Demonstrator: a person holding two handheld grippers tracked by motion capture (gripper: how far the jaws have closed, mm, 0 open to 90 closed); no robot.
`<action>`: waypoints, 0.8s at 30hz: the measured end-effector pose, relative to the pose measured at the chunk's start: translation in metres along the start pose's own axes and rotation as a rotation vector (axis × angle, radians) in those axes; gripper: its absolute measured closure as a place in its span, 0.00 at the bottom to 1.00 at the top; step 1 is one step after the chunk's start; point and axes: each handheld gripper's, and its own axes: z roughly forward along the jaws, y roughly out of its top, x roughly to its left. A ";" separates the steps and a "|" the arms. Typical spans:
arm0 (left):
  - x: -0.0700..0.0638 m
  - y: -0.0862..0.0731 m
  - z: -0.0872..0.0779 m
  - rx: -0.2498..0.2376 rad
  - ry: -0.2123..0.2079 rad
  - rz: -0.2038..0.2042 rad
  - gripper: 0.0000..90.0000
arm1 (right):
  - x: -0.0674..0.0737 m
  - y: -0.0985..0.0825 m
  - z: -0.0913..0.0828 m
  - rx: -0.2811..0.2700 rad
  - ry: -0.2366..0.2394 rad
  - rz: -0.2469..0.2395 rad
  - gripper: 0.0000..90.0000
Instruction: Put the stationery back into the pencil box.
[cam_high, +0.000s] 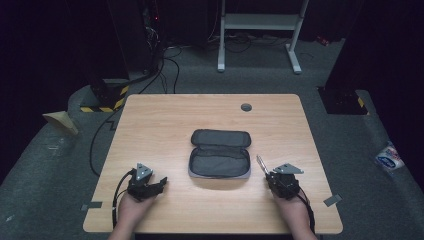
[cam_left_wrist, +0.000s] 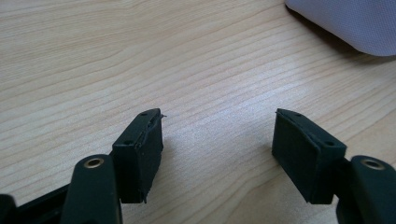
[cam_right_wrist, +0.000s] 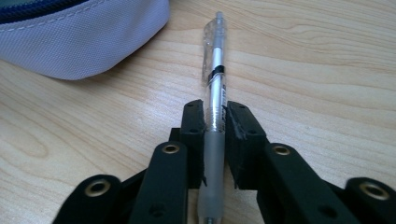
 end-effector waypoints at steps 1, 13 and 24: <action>0.000 0.000 0.000 0.000 -0.001 -0.002 0.37 | -0.001 0.001 0.000 0.007 0.002 -0.002 0.87; -0.001 -0.001 -0.001 -0.003 -0.004 -0.001 0.37 | -0.003 0.005 -0.002 -0.011 0.011 0.000 0.88; -0.001 -0.002 -0.002 -0.003 0.000 -0.002 0.37 | -0.003 0.012 -0.012 -0.040 0.010 -0.029 0.88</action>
